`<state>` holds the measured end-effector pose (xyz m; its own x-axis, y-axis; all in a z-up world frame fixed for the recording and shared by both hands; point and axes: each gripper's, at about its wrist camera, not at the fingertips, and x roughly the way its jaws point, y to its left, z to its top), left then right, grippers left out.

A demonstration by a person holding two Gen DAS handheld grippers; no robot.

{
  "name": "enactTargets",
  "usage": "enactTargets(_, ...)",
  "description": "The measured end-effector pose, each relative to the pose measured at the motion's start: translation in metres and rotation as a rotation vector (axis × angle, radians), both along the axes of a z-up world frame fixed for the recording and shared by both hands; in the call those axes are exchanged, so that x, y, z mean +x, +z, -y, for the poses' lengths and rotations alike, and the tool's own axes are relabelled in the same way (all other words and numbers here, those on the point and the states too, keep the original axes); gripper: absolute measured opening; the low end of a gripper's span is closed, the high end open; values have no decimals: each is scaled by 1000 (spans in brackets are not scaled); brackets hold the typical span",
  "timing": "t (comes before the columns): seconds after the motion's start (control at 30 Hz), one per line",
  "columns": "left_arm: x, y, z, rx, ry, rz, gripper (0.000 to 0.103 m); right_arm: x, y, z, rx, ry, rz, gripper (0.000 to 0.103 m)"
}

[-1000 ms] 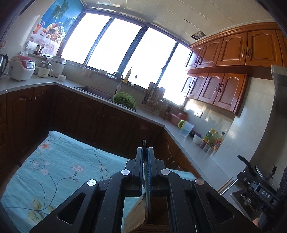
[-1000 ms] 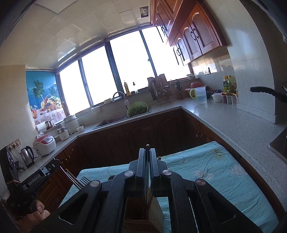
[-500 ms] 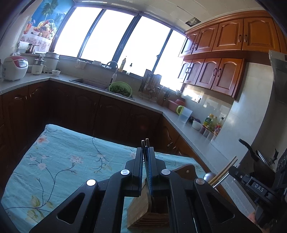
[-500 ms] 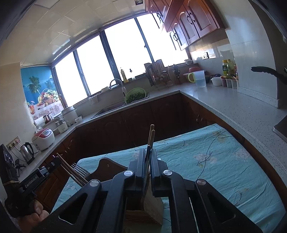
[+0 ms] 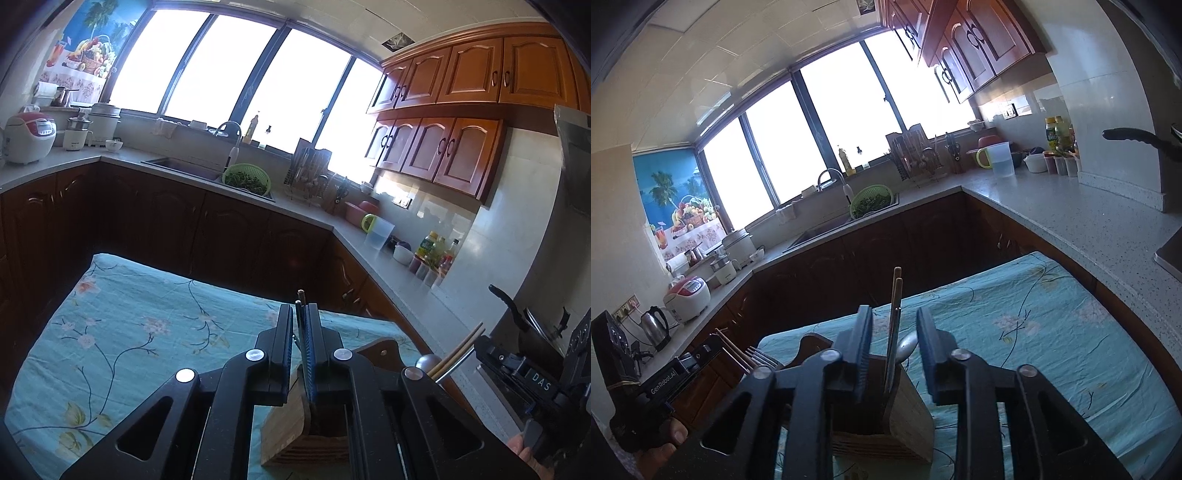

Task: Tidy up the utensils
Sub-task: 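Lower the chopsticks into the holder and open both tools, then move both open tools back down to the remaining wooden chopsticks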

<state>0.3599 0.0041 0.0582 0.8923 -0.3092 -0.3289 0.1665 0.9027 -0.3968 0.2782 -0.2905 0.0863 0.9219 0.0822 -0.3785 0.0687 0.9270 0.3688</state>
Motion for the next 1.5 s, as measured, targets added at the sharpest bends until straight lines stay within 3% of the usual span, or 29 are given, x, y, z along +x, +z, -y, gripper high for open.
enactTargets(0.07, -5, 2, 0, -2, 1, 6, 17, -7, 5, 3, 15, -2, 26, 47)
enactTargets(0.13, -12, 4, -1, 1, 11, 16, 20, -15, 12, 4, 24, -3, 50, 50)
enactTargets(0.23, -24, 5, -5, 0, 13, 22, 25, -28, 19, 5, 44, 5, 88, 67)
enactTargets(0.3, -34, 5, -8, 4, 20, 21, 35, -39, 22, 4, 45, 11, 109, 79)
enactTargets(0.37, -47, 3, -12, 11, 33, 18, 52, -49, 22, 4, 51, 18, 121, 88)
enactTargets(0.47, -67, 1, -15, 20, 47, 8, 70, -66, 18, 4, 60, 27, 123, 91)
enactTargets(0.57, -87, -3, -17, 29, 53, -10, 75, -83, 11, 3, 62, 26, 111, 94)
enactTargets(1.03, -148, -29, -35, 14, 52, -181, 77, -143, -51, 7, 68, 1, -63, 97)
enactTargets(1.5, -161, -57, -25, 57, 14, -352, 77, -162, -104, -18, 42, 35, -204, 97)
